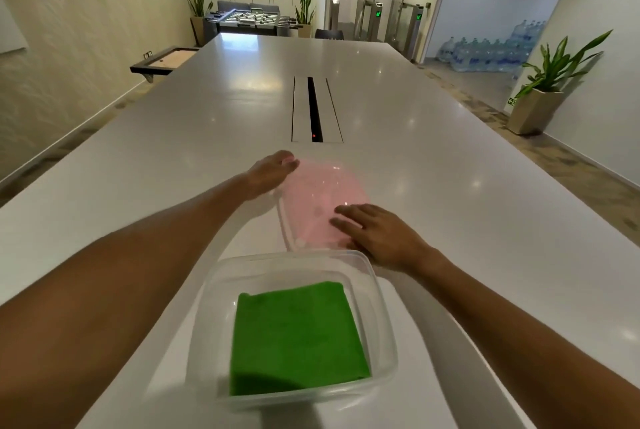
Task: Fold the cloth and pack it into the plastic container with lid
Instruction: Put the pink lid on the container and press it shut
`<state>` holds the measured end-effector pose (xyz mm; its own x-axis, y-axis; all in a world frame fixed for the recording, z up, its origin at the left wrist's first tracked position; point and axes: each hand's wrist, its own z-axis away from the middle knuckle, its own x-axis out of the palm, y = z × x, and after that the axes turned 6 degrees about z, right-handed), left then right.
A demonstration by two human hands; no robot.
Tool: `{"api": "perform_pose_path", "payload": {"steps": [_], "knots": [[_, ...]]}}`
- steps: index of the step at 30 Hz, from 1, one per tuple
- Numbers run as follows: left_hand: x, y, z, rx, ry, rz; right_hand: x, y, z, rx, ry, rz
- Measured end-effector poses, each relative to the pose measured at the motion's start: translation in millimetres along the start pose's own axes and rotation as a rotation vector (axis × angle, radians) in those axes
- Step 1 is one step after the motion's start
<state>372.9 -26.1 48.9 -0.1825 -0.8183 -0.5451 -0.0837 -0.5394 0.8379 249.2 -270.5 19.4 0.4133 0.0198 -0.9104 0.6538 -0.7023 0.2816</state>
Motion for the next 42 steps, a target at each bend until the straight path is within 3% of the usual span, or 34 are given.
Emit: {"api": "perform_pose_path", "payload": {"steps": [8, 10, 13, 19, 22, 29, 42], "knots": [[-46.9, 64.1, 59.0, 0.18, 0.26, 0.521, -90.1, -7.3, -11.5, 0.249, 0.568, -0.145], [-46.6, 75.1, 85.9, 0.243, 0.283, 0.57, -113.4, -18.4, -11.3, 0.362, 0.7, -0.28], [-38.7, 85.3, 126.4, 0.364, 0.332, 0.446, -141.3, -36.8, -11.5, 0.566, 0.839, -0.462], [-28.7, 85.1, 176.7, 0.435, 0.397, 0.386, -159.6, -73.2, -4.3, 0.75, 0.865, -0.58], [-41.9, 81.0, 185.9, 0.403, 0.464, 0.364, -165.9, -85.1, -0.7, 0.924, 0.845, -0.787], [-41.1, 52.3, 209.2, 0.003, 0.356, 0.767, -140.9, -116.7, 14.0, 1.3, 0.694, -1.265], [-5.7, 4.1, 240.8, -0.217, 0.376, 0.663, -106.4, -155.7, 37.4, 1.396, 0.395, -0.969]]}}
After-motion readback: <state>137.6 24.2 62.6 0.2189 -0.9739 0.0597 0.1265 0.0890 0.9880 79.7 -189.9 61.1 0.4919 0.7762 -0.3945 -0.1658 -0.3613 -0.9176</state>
